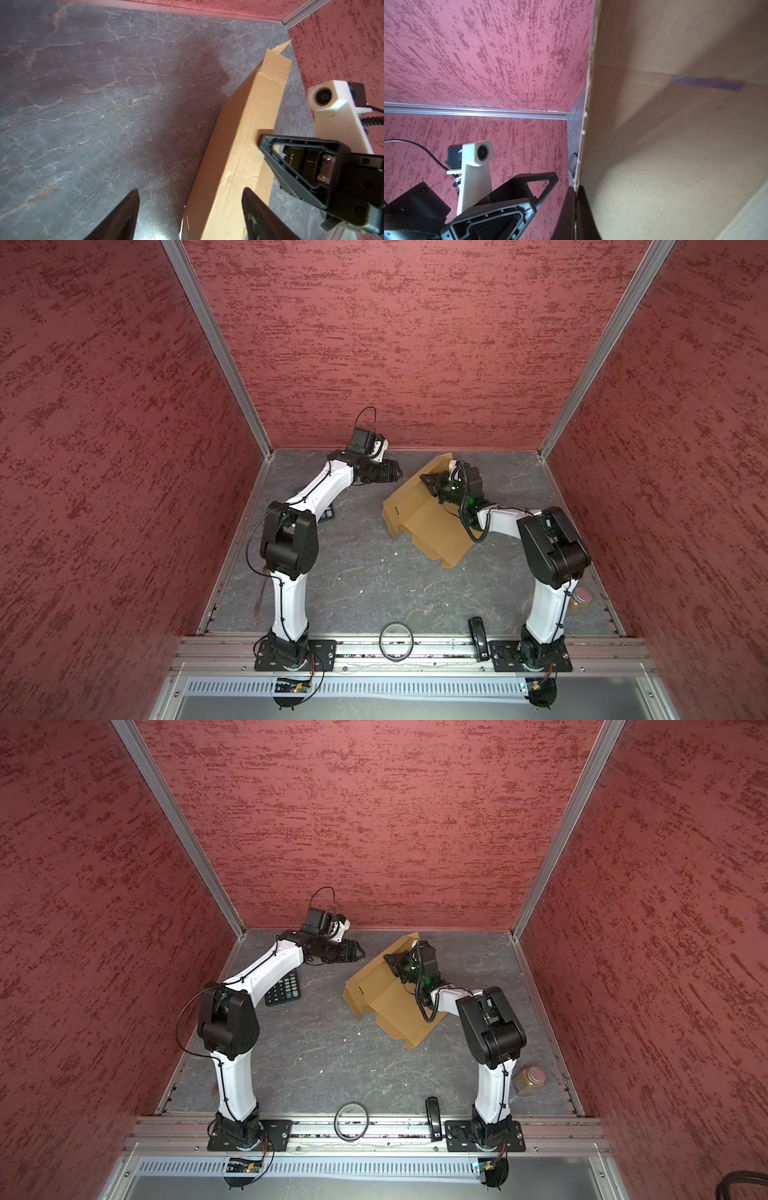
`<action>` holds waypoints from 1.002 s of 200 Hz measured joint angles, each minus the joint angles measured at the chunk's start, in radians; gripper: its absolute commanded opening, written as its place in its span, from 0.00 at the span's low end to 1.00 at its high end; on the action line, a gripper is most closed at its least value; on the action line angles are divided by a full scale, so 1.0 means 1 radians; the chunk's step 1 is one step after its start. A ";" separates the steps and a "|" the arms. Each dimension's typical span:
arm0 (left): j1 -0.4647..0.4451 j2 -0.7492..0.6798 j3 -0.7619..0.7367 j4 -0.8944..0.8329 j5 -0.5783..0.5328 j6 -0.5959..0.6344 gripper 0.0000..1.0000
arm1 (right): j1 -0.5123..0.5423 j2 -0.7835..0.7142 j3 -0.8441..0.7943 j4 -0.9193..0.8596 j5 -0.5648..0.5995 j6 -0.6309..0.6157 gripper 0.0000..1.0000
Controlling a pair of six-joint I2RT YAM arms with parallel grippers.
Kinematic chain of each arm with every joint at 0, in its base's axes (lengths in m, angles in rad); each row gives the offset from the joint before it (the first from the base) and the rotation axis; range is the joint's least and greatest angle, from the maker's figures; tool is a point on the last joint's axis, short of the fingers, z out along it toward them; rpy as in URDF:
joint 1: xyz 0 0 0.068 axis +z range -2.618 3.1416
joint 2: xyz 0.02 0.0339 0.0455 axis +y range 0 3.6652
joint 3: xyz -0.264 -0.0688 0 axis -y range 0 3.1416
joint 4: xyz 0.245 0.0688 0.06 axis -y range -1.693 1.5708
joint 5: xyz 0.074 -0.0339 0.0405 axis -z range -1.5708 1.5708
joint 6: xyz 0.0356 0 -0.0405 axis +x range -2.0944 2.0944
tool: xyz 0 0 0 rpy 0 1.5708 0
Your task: Fold the paper box
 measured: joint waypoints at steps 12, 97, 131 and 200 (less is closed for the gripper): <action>-0.005 0.000 0.002 -0.007 0.006 0.001 0.74 | 0.000 0.003 0.000 0.002 -0.008 -0.005 0.05; -0.051 0.053 0.038 -0.034 0.027 0.024 0.65 | -0.001 0.031 -0.026 0.053 -0.041 -0.011 0.06; -0.056 0.085 0.074 -0.071 0.019 0.031 0.65 | -0.003 0.031 -0.062 0.108 -0.057 -0.006 0.06; -0.048 0.086 0.097 -0.102 -0.015 0.042 0.67 | -0.008 0.064 -0.061 0.221 -0.127 0.015 0.05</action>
